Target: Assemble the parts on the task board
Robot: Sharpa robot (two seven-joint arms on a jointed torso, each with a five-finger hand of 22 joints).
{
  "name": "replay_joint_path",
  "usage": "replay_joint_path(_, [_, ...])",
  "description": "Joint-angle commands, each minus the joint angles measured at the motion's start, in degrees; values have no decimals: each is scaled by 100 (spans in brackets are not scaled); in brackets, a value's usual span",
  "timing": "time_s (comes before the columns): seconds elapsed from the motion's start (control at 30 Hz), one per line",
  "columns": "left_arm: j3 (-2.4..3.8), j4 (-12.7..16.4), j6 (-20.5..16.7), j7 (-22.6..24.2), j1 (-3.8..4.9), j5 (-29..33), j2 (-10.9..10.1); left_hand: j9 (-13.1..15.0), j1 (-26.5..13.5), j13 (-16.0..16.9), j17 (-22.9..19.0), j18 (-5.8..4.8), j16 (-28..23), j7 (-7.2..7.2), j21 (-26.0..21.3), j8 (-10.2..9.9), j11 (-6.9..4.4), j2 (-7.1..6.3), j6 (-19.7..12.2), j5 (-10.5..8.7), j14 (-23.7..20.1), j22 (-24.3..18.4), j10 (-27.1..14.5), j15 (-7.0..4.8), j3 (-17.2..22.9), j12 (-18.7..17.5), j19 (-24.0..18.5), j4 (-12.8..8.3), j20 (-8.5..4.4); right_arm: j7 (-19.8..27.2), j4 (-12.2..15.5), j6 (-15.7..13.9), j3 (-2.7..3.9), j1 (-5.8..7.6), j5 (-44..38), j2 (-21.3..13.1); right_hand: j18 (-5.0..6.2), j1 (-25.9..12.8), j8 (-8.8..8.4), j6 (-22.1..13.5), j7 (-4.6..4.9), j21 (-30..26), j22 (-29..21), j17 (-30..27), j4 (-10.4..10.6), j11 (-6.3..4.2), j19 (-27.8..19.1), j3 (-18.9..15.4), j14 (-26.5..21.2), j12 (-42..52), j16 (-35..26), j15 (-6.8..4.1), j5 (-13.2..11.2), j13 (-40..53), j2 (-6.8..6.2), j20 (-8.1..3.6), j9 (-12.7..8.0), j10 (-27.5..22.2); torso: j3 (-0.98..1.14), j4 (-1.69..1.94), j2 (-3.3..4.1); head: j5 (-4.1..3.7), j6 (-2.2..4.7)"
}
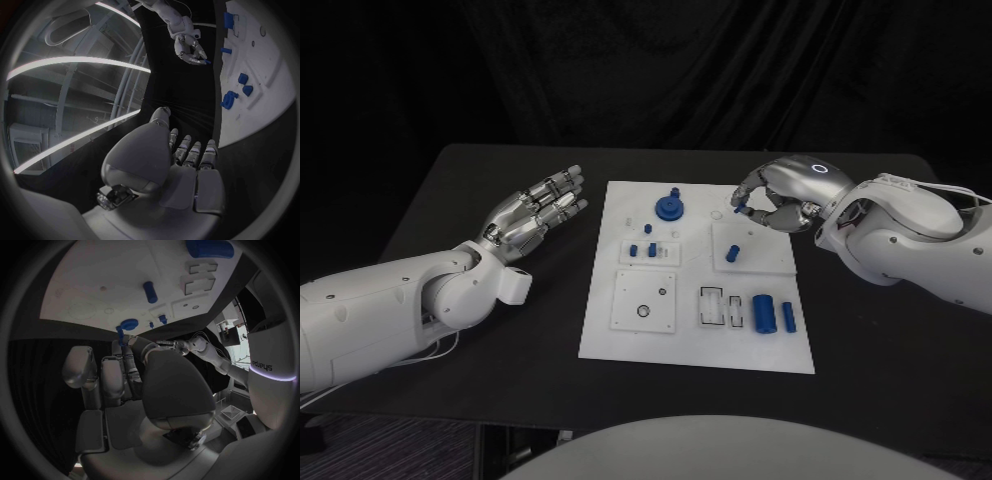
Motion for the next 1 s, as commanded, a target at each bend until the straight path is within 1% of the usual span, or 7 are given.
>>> replay_joint_path(0.03, [5,21,61,323,-8,28,10,3,55,-2,5,32,21,56,34,17,16,-6,-1,14,-9,-8,-45,40,-1,-21,8,-46,30,14,280,107,-1,-4,-342,14,-35,38,16,27,4,21,797,3,3,6,10,-52,1,-7,20,-44,-21,-7,-18,-30,8,26,5,13,8,18,-1])
replay_joint_path(0.23, [5,52,-25,392,-10,8,-3,8,4,1,-13,70,-10,66,4,25,42,3,34,-13,-75,-93,-35,-111,9,-10,-34,-58,-79,16,585,384,-2,-113,-655,126,-54,38,-5,1,10,110,821,41,8,10,44,-53,17,-23,51,-41,-16,-21,-18,-31,6,30,5,11,14,38,-1])
replay_joint_path(0.3, [5,58,-80,437,-10,-78,-9,3,-42,-5,-29,78,-31,35,-18,18,-2,3,5,-30,-121,-160,-59,-192,0,-30,-70,-40,-156,23,599,439,-2,-160,-717,227,-56,40,-10,-3,10,122,824,52,9,9,49,-52,23,-25,60,-41,-16,-24,-16,-31,5,34,8,10,18,42,-1])
replay_joint_path(0.5, [5,80,-196,528,-11,-287,-7,-1,-88,-9,-39,55,-43,-4,-55,14,-68,2,-8,-63,-147,-307,-88,-288,-14,-50,-139,-23,-276,21,528,588,-2,-302,-796,558,-60,69,-34,-20,15,145,830,60,-18,10,58,-53,33,-43,72,-43,7,-42,-45,-33,6,56,20,16,22,63,-1])
replay_joint_path(0.6, [5,85,-218,542,-11,-322,-2,-1,-87,-10,-39,51,-43,-2,-59,15,-72,-1,-4,-58,-147,-322,-91,-293,-14,-52,-145,-25,-286,22,470,657,-2,-358,-817,718,-61,70,-42,-27,18,149,831,67,-21,13,59,-56,37,-50,78,-41,12,-48,-54,-33,5,58,14,26,15,61,-1])
replay_joint_path(0.87, [5,76,-231,532,-12,-358,14,-3,-90,-11,-39,42,-43,3,-60,13,-74,5,-11,-63,-147,-329,-98,-290,-12,-59,-149,-24,-292,4,284,808,-2,-506,-979,1117,-66,78,-62,-46,22,173,837,69,-29,15,68,-55,39,-59,81,-39,20,-57,-66,-32,2,72,18,-6,5,113,-1])
replay_joint_path(1.0, [5,61,-210,512,-12,-362,39,-2,-92,-12,-39,39,-43,5,-59,13,-73,9,-7,-67,-147,-326,-102,-287,-11,-62,-149,-23,-291,-6,210,857,-2,-558,-1019,1259,-65,81,-66,-48,23,172,837,65,-32,15,67,-55,38,-62,79,-39,23,-60,-70,-32,2,76,16,16,5,96,-1])
